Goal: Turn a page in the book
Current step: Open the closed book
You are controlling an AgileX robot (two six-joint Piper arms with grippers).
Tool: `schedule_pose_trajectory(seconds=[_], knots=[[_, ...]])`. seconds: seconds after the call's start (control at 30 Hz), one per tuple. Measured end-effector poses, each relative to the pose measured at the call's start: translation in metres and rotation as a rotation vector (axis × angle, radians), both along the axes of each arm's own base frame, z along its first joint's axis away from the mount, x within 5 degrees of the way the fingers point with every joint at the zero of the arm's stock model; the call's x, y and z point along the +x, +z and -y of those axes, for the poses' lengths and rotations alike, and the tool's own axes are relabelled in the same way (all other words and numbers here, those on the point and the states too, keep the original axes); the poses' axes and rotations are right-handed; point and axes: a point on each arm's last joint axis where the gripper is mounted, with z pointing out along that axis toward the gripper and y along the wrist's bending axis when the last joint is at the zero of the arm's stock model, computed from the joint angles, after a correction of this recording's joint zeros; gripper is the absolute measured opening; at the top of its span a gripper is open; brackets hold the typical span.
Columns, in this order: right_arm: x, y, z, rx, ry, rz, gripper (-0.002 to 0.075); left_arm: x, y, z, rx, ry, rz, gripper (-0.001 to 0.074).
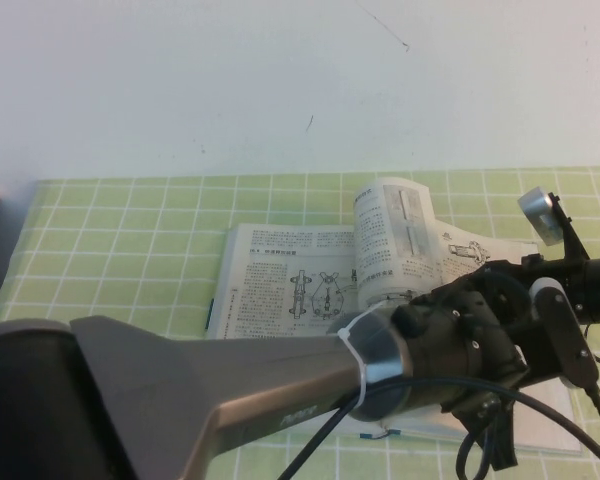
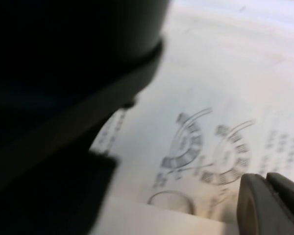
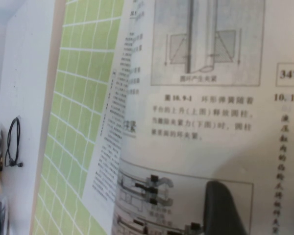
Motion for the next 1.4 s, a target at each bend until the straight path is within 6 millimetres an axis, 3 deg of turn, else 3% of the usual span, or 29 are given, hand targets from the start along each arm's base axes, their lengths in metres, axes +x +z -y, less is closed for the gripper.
schedule_pose_trajectory(seconds=[0.17,0.57,0.93,1.23,1.4], knots=[[0.000,0.000,0.000,-0.005,-0.002,0.002,0.0335,0.014,-0.014,-0.006,0.029,0.037,-0.019,-0.0004],[0.001,-0.001,0.002,-0.010,-0.008,0.004,0.0335,0.015,-0.013,-0.005,0.006,0.047,-0.052,-0.0004],[0.003,0.000,0.029,-0.007,-0.042,0.006,0.0335,0.020,-0.014,-0.008,-0.016,0.091,-0.093,-0.0004],[0.003,0.001,0.036,0.001,-0.038,0.016,0.0334,0.028,-0.017,-0.012,-0.023,0.121,-0.109,-0.0004],[0.005,-0.003,0.040,-0.058,-0.067,0.028,0.0272,0.028,-0.017,-0.011,-0.029,0.127,-0.118,-0.0004]])
